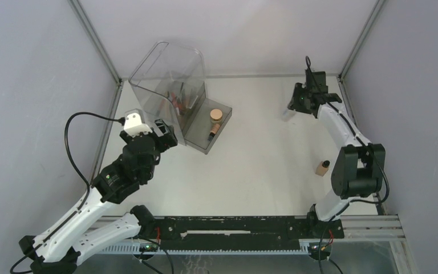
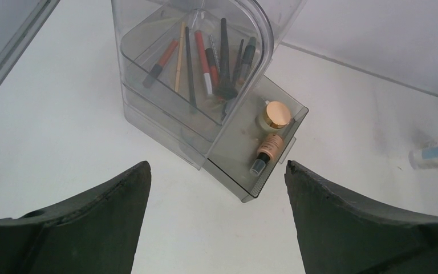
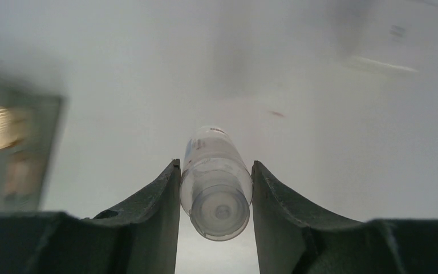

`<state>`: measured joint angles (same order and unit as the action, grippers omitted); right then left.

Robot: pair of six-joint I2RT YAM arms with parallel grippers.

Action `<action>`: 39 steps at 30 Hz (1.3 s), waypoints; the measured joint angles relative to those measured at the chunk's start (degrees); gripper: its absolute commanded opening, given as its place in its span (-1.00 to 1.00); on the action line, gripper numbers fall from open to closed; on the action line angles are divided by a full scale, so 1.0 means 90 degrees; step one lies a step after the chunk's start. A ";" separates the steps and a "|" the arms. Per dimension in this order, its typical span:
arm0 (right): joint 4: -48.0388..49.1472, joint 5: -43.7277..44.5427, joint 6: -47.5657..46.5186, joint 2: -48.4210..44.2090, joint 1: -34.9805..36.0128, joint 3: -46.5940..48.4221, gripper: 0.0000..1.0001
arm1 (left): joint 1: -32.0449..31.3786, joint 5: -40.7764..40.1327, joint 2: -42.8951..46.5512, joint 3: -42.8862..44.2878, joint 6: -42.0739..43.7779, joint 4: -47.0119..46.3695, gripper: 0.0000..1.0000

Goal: Organize the makeup
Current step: Pick up the makeup from the center of the board, then place the makeup in the drawer.

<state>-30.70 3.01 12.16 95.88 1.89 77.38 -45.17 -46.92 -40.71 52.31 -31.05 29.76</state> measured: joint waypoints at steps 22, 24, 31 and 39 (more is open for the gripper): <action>0.1086 -0.3424 0.1396 0.1994 0.3109 0.1826 -0.72 | 0.0000 -0.0274 0.0600 -0.0112 0.0010 0.0090 0.81; 0.1027 -0.3492 0.1421 0.2246 0.3184 0.2103 -0.72 | 0.0000 -0.0294 0.0590 -0.0112 0.0024 0.0073 0.81; 0.0685 -0.3500 0.1484 0.2812 0.3381 0.2686 -0.70 | 0.0000 -0.0403 0.0410 -0.0112 0.0148 0.0034 0.81; 0.0114 -0.3266 0.1506 0.3735 0.3400 0.3718 -0.15 | 0.0000 -0.0440 0.0403 -0.0112 0.0199 -0.0049 0.80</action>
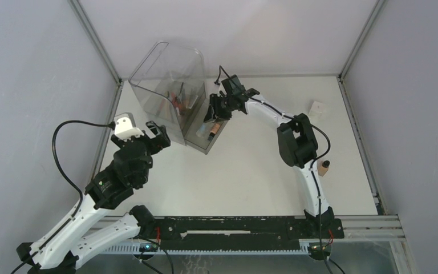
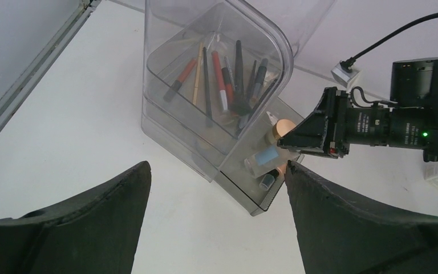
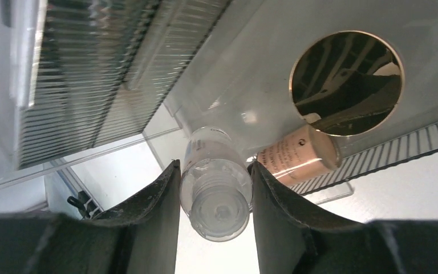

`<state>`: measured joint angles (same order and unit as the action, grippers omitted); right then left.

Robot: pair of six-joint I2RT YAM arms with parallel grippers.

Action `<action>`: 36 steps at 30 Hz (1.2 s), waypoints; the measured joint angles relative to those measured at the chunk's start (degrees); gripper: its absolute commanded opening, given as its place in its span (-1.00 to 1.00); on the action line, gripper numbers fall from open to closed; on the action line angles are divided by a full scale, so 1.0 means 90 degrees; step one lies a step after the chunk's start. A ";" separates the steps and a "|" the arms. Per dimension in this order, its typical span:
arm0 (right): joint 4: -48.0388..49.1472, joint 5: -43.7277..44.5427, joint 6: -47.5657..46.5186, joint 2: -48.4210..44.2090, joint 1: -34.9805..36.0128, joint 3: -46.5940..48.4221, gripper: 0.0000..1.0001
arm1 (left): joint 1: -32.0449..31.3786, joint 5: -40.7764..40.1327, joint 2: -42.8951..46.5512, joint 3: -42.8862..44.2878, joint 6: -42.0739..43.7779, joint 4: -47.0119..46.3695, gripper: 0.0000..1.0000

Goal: Organize the makeup
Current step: Place the makeup in the drawer, then pick up the makeup from the center of the board.

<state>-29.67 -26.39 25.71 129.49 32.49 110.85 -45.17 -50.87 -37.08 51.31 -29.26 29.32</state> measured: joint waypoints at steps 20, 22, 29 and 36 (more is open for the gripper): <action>0.0017 0.0493 0.0046 -0.0529 -0.0129 -0.0155 0.42 | 0.0000 -0.0053 0.0070 0.0000 0.0078 0.0036 0.79; 0.0182 0.0583 0.0049 -0.0993 -0.0209 -0.0733 0.41 | 0.0000 -0.0051 0.0005 0.0000 0.0078 0.0046 0.79; 0.0471 0.1649 -0.0182 -0.3364 -0.1025 -0.3101 0.51 | 0.0000 -0.0051 0.0032 0.0000 0.0075 0.0087 0.79; -0.0109 0.4325 -0.0440 -0.5389 -0.2492 -0.4328 0.59 | 0.0000 0.0126 -0.0347 0.0002 0.0075 0.0034 0.82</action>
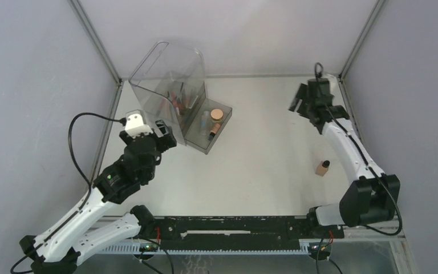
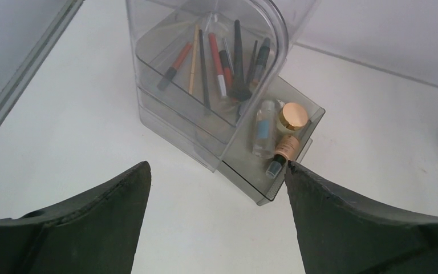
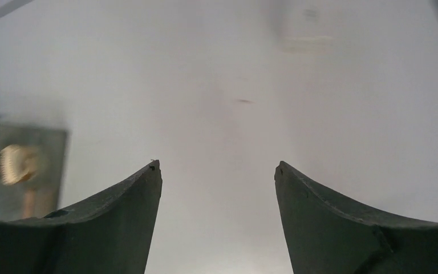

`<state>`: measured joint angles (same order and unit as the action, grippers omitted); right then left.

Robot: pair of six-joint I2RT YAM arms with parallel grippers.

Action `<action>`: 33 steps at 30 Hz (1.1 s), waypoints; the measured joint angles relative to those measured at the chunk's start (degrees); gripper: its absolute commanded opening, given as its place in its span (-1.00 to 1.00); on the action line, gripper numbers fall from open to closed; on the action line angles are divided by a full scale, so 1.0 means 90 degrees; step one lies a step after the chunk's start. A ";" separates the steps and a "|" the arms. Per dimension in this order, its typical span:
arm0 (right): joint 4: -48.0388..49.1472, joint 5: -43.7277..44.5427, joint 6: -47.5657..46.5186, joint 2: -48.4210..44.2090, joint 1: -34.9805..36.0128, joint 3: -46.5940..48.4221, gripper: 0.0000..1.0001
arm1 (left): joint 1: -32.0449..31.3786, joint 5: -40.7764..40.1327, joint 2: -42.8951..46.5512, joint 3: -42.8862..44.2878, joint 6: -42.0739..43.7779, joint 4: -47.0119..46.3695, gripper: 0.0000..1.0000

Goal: Organize the makeup
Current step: Pick up the makeup from the center of the board.

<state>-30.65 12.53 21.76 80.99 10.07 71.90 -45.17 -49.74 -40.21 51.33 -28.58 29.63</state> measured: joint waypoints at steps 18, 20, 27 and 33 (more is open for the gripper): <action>-0.0937 0.0226 0.0206 0.2067 -0.1855 0.0991 0.81 | 0.0000 0.0903 -0.1083 -0.0005 -0.0124 -0.0233 0.87; -0.1120 0.0272 0.0138 0.2698 -0.1887 0.1724 0.84 | 0.0000 0.0954 -0.1224 -0.0005 -0.0058 -0.0231 0.87; -0.1564 0.0610 -0.0223 0.4410 -0.1902 0.3480 0.94 | 0.0000 0.1056 -0.1282 -0.0005 0.0015 -0.0231 0.88; -0.1967 0.0695 -0.0520 0.5428 -0.1906 0.4592 0.89 | 0.0000 0.1110 -0.1367 0.0051 0.0170 -0.0221 0.88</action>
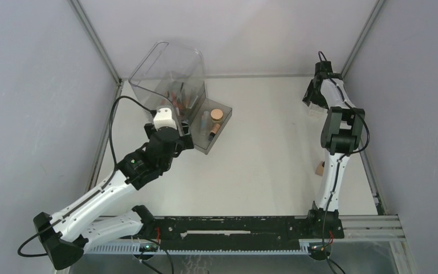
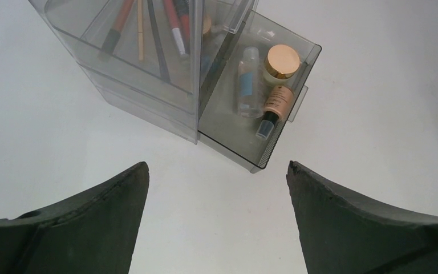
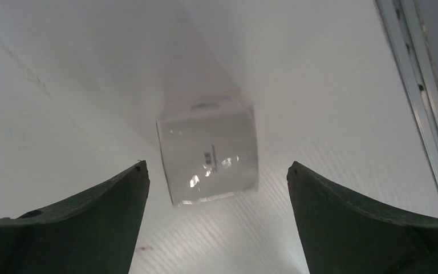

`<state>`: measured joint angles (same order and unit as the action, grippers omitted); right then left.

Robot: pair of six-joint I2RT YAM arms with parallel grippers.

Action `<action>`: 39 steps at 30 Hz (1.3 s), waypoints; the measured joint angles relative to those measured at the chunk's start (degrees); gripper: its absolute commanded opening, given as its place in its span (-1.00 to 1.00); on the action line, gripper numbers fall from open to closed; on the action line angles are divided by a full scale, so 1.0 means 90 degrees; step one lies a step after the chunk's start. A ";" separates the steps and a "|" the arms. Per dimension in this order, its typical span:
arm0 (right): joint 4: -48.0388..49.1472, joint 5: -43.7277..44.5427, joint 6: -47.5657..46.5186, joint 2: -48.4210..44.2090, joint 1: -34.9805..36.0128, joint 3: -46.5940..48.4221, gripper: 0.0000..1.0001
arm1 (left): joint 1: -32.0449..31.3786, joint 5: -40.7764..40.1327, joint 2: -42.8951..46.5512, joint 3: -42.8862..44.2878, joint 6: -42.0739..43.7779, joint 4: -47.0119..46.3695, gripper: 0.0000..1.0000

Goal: Organize the makeup
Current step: Pick up the makeup from the center of the board, then place the makeup in the drawer.

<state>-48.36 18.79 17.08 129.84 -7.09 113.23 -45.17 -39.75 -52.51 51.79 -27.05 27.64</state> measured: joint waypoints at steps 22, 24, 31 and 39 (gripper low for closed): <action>0.0520 -0.2013 -0.0474 -0.1902 0.1418 -0.1212 -0.21 | 0.0330 -0.0573 0.0561 0.0041 0.0129 0.0549 0.92; 0.0826 -0.2288 -0.0483 -0.2266 0.2130 -0.1348 -0.21 | 0.0585 -0.0571 0.0780 0.0041 0.0129 0.0634 0.92; 0.2038 -0.3050 -0.0493 -0.2431 0.4600 -0.1858 -0.23 | 0.0974 -0.0743 0.1681 0.0041 0.0119 0.0894 0.91; 0.2169 -0.3395 -0.0488 -0.1812 0.5190 -0.1928 -0.24 | 0.0981 -0.0993 0.2458 0.0041 -0.0002 0.1098 0.88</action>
<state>-28.84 -11.77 12.69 113.54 39.62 95.88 -36.34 -48.69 -30.39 52.16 -27.07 37.52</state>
